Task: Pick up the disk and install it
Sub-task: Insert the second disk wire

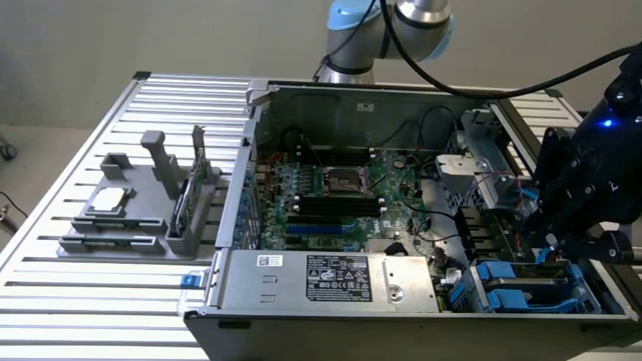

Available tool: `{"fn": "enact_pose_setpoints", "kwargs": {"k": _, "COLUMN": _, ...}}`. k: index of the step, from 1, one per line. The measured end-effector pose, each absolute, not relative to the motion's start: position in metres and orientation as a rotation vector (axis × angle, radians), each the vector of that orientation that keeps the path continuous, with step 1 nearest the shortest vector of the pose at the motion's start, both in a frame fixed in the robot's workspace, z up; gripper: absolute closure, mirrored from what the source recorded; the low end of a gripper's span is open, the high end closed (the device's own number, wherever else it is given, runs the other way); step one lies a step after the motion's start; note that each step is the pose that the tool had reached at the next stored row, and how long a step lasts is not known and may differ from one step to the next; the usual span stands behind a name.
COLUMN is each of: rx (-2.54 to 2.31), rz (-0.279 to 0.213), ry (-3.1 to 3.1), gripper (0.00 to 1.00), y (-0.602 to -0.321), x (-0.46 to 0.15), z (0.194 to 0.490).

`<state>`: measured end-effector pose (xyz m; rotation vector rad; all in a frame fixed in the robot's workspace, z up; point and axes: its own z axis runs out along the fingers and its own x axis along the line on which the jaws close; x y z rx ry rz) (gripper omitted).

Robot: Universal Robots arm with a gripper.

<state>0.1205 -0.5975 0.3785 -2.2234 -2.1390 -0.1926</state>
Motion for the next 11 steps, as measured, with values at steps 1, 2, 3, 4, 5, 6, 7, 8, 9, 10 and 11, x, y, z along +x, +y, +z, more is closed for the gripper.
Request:
{"fn": "enact_pose_setpoints", "kwargs": {"k": 1, "rx": -2.223, "rz": -0.191, "ry": -2.14, "gripper": 0.75, "y": -0.5965, "x": 0.1213, "z": 0.3784}}
{"fn": "enact_pose_setpoints", "kwargs": {"k": 2, "rx": -2.223, "rz": -0.19, "ry": -2.142, "gripper": 0.75, "y": -0.5952, "x": 0.1221, "z": 0.3783}}
{"fn": "enact_pose_setpoints", "kwargs": {"k": 3, "rx": -2.223, "rz": -0.188, "ry": -2.144, "gripper": 0.75, "y": -0.5944, "x": 0.1227, "z": 0.3779}}
{"fn": "enact_pose_setpoints", "kwargs": {"k": 4, "rx": -2.224, "rz": -0.185, "ry": -2.146, "gripper": 0.75, "y": -0.5937, "x": 0.1232, "z": 0.3776}}
{"fn": "enact_pose_setpoints", "kwargs": {"k": 5, "rx": -2.225, "rz": -0.181, "ry": -2.15, "gripper": 0.75, "y": -0.5932, "x": 0.1235, "z": 0.3772}}
{"fn": "enact_pose_setpoints", "kwargs": {"k": 6, "rx": -2.226, "rz": -0.176, "ry": -2.153, "gripper": 0.75, "y": -0.5926, "x": 0.1238, "z": 0.3767}}
{"fn": "enact_pose_setpoints", "kwargs": {"k": 7, "rx": -2.227, "rz": -0.171, "ry": -2.157, "gripper": 0.75, "y": -0.5921, "x": 0.1241, "z": 0.3762}}
{"fn": "enact_pose_setpoints", "kwargs": {"k": 8, "rx": -2.228, "rz": -0.167, "ry": -2.161, "gripper": 0.75, "y": -0.5915, "x": 0.1245, "z": 0.3755}}
{"fn": "enact_pose_setpoints", "kwargs": {"k": 9, "rx": -2.229, "rz": -0.162, "ry": -2.165, "gripper": 0.75, "y": -0.591, "x": 0.1248, "z": 0.3749}}
{"fn": "enact_pose_setpoints", "kwargs": {"k": 10, "rx": -2.23, "rz": -0.158, "ry": -2.169, "gripper": 0.75, "y": -0.5903, "x": 0.1252, "z": 0.3743}}
{"fn": "enact_pose_setpoints", "kwargs": {"k": 11, "rx": -2.23, "rz": -0.154, "ry": -2.173, "gripper": 0.75, "y": -0.5896, "x": 0.1257, "z": 0.3737}}
